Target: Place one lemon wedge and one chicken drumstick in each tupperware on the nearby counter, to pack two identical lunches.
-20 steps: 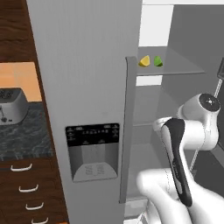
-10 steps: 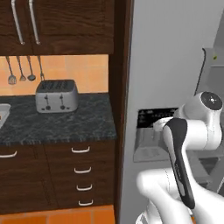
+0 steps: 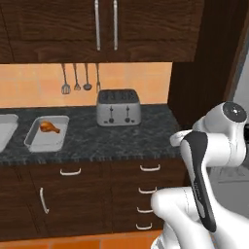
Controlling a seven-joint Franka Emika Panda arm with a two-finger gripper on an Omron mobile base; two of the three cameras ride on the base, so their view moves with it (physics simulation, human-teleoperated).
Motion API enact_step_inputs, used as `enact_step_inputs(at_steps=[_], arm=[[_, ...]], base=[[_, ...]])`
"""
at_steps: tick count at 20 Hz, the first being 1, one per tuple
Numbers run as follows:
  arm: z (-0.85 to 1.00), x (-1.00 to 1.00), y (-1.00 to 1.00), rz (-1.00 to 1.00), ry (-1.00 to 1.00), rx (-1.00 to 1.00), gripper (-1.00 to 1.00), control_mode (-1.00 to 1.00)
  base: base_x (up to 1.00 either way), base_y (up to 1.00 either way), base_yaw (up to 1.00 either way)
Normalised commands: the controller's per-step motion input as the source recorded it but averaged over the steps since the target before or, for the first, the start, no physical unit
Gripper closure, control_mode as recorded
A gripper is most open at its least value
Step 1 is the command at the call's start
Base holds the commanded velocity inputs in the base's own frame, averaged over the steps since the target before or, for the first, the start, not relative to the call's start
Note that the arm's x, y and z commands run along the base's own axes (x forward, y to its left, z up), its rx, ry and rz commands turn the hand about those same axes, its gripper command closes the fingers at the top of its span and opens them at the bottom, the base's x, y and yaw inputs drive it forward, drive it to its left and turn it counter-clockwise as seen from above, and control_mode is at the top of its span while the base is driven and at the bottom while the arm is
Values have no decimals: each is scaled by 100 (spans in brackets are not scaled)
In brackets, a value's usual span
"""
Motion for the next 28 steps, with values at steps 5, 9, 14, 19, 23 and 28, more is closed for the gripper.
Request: enact_step_inputs(at_steps=[5, 9, 14, 19, 23, 28], arm=[[0, 0, 0, 0, 0, 0, 100, 100], [0, 0, 0, 0, 0, 0, 100, 100], [0, 0, 0, 0, 0, 0, 100, 100], [0, 0, 0, 0, 0, 0, 100, 100], [0, 0, 0, 0, 0, 0, 100, 100], [0, 0, 0, 0, 0, 0, 100, 100]], base=[[52, 100, 3], [59, 100, 0], [59, 100, 0], [61, 100, 0], [76, 100, 0], [71, 100, 0]])
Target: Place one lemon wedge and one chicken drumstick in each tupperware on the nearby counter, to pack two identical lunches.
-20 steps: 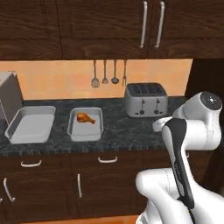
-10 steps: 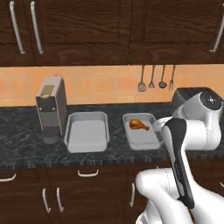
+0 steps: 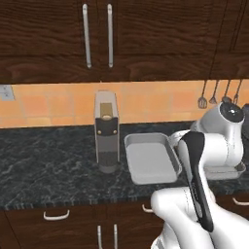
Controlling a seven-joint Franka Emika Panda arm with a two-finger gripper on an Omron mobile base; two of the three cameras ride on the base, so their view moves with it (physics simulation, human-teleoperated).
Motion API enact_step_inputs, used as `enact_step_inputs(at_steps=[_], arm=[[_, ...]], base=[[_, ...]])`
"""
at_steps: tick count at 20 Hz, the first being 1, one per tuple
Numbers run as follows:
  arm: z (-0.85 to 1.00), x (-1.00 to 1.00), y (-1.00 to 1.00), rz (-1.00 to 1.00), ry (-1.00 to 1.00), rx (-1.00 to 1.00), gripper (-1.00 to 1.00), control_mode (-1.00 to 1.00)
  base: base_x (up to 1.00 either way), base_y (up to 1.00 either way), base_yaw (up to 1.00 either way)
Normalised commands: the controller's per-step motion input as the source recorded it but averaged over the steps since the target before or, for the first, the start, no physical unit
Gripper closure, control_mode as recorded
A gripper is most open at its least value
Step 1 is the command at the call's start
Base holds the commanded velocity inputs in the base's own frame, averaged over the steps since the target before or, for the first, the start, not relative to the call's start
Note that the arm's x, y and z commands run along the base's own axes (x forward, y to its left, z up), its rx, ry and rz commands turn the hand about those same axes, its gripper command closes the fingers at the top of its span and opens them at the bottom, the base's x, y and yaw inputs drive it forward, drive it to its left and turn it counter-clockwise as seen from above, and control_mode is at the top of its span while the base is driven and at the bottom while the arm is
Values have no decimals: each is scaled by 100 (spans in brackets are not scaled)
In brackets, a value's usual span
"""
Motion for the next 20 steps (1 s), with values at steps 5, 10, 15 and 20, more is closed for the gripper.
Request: enact_step_inputs(at_steps=[5, 10, 15, 20], arm=[[-53, 37, 55, 1, 9, -21, 100, -100], [-62, 76, 4, 25, 4, -12, 100, -100], [-65, 85, -39, 33, 0, -2, 100, -100], [-7, 67, -3, 5, 25, 0, 100, -100]], base=[[11, 20, 0], [0, 0, 0], [0, 0, 0], [0, 0, 0]])
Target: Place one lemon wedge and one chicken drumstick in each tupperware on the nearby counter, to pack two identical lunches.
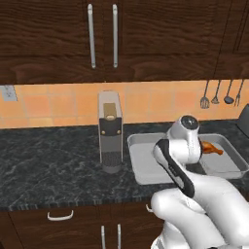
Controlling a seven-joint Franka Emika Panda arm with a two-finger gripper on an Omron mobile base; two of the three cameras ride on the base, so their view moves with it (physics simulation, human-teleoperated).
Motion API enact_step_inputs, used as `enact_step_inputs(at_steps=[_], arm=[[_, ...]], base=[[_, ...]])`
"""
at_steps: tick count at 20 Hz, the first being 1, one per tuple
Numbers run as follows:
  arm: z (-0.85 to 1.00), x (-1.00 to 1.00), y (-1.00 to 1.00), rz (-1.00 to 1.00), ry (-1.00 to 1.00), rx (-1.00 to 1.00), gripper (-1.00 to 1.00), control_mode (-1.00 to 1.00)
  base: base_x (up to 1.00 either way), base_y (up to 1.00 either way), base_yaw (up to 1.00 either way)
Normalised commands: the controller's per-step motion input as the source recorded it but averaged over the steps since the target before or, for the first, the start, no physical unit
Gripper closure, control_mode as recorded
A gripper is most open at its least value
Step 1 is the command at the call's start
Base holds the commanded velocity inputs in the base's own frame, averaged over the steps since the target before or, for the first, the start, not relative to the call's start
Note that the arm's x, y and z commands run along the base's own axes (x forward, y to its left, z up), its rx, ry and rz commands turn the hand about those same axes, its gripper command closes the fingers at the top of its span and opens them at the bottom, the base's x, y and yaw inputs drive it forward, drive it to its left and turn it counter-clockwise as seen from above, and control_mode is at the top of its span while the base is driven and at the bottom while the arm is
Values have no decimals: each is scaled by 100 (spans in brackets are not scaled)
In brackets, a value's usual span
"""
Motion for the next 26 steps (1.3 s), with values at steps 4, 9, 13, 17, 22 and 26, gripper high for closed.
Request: enact_step_inputs(at_steps=[4, 9, 13, 17, 22, 26], arm=[[-4, 55, 0, 3, 21, 0, 100, -100], [-34, 42, 0, 6, 2, 0, 100, -100], [-63, 20, 3, 9, -2, -3, 100, -100], [-58, 17, 7, 9, -1, -4, 100, -100], [-32, 32, 6, 6, 0, 0, 100, -100], [-30, 40, 2, 5, 0, 0, -100, -100]], base=[[0, 0, 0], [0, 0, 0], [0, 0, 0], [0, 0, 0], [0, 0, 0], [0, 0, 0]])
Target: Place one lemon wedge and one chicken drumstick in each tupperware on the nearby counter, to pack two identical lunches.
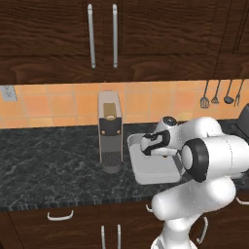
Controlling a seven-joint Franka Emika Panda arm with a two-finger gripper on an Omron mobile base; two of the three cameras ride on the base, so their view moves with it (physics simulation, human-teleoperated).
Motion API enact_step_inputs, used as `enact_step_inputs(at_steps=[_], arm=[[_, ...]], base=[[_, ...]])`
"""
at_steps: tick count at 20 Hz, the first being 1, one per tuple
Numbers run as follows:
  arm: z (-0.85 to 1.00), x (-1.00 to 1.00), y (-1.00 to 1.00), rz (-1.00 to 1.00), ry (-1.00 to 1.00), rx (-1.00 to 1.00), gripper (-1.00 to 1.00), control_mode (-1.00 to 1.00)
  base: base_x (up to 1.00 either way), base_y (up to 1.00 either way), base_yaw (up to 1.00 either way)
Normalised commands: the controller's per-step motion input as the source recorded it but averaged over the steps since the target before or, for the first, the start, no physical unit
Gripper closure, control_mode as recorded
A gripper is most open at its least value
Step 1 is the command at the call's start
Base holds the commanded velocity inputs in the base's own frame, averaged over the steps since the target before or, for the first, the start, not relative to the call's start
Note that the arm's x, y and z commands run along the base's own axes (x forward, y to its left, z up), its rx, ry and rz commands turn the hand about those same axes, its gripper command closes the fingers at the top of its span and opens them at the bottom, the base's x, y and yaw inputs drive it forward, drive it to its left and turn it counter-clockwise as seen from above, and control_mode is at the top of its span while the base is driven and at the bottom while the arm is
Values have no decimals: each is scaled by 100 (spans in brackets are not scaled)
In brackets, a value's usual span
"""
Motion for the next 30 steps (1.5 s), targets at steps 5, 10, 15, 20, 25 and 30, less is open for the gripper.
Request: enact_step_inputs(at_steps=[5, 10, 15, 20, 25, 30], arm=[[16, 15, 4, 3, -1, -1, -100, -100], [82, -27, 5, 0, -2, -8, -100, -100], [67, -74, 16, 0, -6, -9, -100, -100], [34, -98, 4, -10, -23, 15, -100, -100], [40, -98, -4, -41, -16, 44, -100, -100], [91, -57, 0, -40, -4, 22, -100, -100]], base=[[0, 0, 0], [0, 0, 0], [0, 0, 0], [0, 0, 0], [0, 0, 0], [0, 0, 0]])
